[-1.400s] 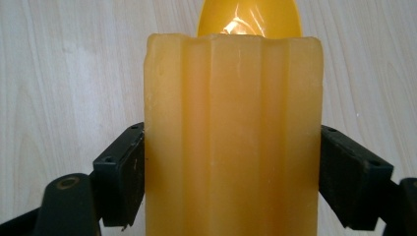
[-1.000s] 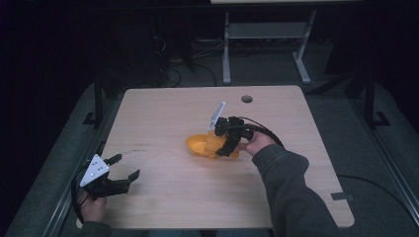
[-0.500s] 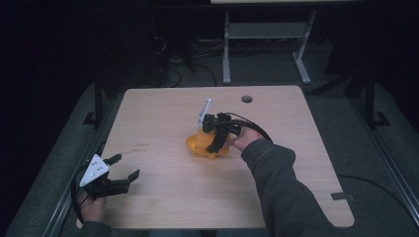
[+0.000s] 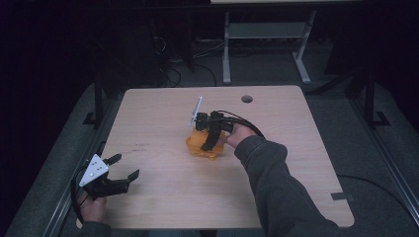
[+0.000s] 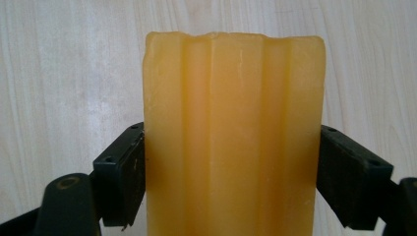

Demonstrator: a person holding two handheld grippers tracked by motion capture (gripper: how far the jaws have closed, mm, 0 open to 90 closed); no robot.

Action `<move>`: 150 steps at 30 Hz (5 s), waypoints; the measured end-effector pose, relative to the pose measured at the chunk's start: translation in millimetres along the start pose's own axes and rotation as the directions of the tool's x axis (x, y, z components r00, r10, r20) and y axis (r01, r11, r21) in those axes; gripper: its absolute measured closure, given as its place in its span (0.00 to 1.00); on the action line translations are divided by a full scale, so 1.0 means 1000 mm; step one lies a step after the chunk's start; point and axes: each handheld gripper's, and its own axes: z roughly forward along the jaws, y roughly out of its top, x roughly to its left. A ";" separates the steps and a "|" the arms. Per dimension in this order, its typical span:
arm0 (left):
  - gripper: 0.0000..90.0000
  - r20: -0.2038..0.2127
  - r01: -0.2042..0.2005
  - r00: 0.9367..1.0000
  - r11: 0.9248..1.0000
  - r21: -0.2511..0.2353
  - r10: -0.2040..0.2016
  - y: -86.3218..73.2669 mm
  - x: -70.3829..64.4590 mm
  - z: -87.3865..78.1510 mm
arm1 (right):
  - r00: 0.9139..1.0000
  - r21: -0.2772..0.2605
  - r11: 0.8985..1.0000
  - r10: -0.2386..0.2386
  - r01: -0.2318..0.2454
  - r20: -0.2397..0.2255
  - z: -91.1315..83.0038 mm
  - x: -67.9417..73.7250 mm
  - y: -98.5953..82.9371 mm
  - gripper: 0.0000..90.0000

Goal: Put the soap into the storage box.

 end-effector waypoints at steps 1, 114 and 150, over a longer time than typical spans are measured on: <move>0.15 0.001 0.003 1.000 1.000 -0.003 -0.003 0.000 0.000 0.000 | 1.000 0.004 1.000 0.001 -0.001 0.001 0.001 0.000 0.001 0.23; 0.15 0.002 -0.010 1.000 1.000 0.019 0.010 0.000 -0.002 0.002 | 0.956 -0.173 0.944 0.291 -0.280 0.039 -0.038 0.018 -0.130 0.22; 0.15 0.001 -0.017 1.000 0.999 0.030 0.017 -0.001 -0.002 0.003 | 0.924 -0.174 0.911 0.382 -0.373 0.022 -0.031 0.038 -0.184 0.22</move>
